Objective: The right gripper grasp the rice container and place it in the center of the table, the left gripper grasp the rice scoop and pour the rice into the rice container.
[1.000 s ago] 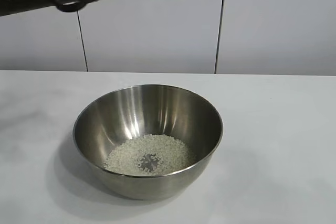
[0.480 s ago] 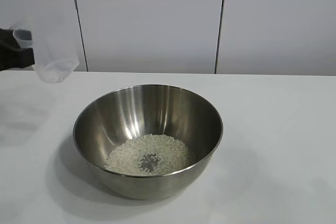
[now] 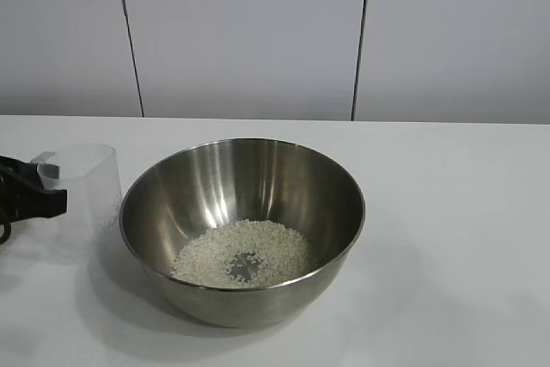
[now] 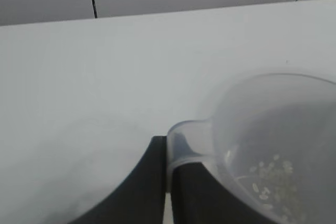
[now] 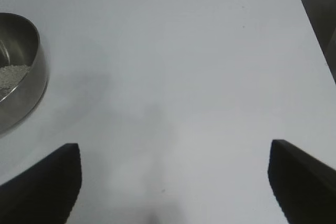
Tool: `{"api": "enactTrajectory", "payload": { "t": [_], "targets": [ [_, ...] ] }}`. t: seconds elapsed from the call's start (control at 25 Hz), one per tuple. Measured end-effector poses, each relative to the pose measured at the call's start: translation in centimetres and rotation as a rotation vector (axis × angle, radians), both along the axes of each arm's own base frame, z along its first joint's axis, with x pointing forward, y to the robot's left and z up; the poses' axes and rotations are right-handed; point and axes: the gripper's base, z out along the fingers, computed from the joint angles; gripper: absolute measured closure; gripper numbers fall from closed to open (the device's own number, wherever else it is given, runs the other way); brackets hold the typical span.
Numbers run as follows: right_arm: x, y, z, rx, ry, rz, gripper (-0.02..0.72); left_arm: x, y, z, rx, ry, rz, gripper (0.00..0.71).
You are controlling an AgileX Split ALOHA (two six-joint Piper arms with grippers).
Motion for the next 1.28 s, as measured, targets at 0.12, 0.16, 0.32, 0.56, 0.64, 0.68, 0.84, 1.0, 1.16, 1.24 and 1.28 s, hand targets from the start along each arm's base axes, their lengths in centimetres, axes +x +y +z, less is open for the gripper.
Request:
{"api": "enactTrajectory", "payload": {
  "t": [0.12, 0.16, 0.32, 0.56, 0.64, 0.68, 0.84, 1.0, 1.16, 1.24, 1.28],
  "targets": [
    [0.0, 0.0, 0.0, 0.0, 0.0, 0.0, 0.042, 0.0, 0.0, -0.1, -0.003, -0.004, 0.001, 0.677],
    [0.0, 0.0, 0.0, 0.0, 0.0, 0.0, 0.042, 0.0, 0.0, -0.1, -0.003, -0.004, 0.001, 0.655],
    [0.0, 0.0, 0.0, 0.0, 0.0, 0.0, 0.042, -0.1, 0.0, -0.1, -0.002, -0.001, 0.002, 0.511],
    [0.0, 0.0, 0.0, 0.0, 0.0, 0.0, 0.042, -1.3, 0.2, -0.5, 0.005, 0.039, 0.003, 0.331],
    [0.0, 0.0, 0.0, 0.0, 0.0, 0.0, 0.042, -1.7, 0.3, -0.6, 0.007, 0.056, 0.003, 0.32],
    [0.0, 0.0, 0.0, 0.0, 0.0, 0.0, 0.042, -2.0, 0.3, -0.7, 0.009, 0.066, 0.003, 0.316],
    [0.0, 0.0, 0.0, 0.0, 0.0, 0.0, 0.042, -3.0, 0.5, -1.0, 0.013, 0.098, 0.003, 0.28],
    [0.0, 0.0, 0.0, 0.0, -0.001, 0.0, 0.042, -4.1, 0.6, -0.8, 0.017, 0.12, 0.003, 0.208],
    [0.0, 0.0, 0.0, 0.0, -0.001, 0.0, 0.042, -5.0, 0.8, 0.9, 0.026, 0.073, -0.004, 0.179],
    [0.0, 0.0, 0.0, 0.0, -0.001, 0.0, 0.042, -5.1, 0.8, 2.1, 0.031, 0.02, -0.01, 0.177],
    [0.0, 0.0, 0.0, 0.0, -0.001, 0.0, 0.042, -5.1, 0.8, 2.8, 0.029, -0.01, -0.009, 0.176]
  ]
}}
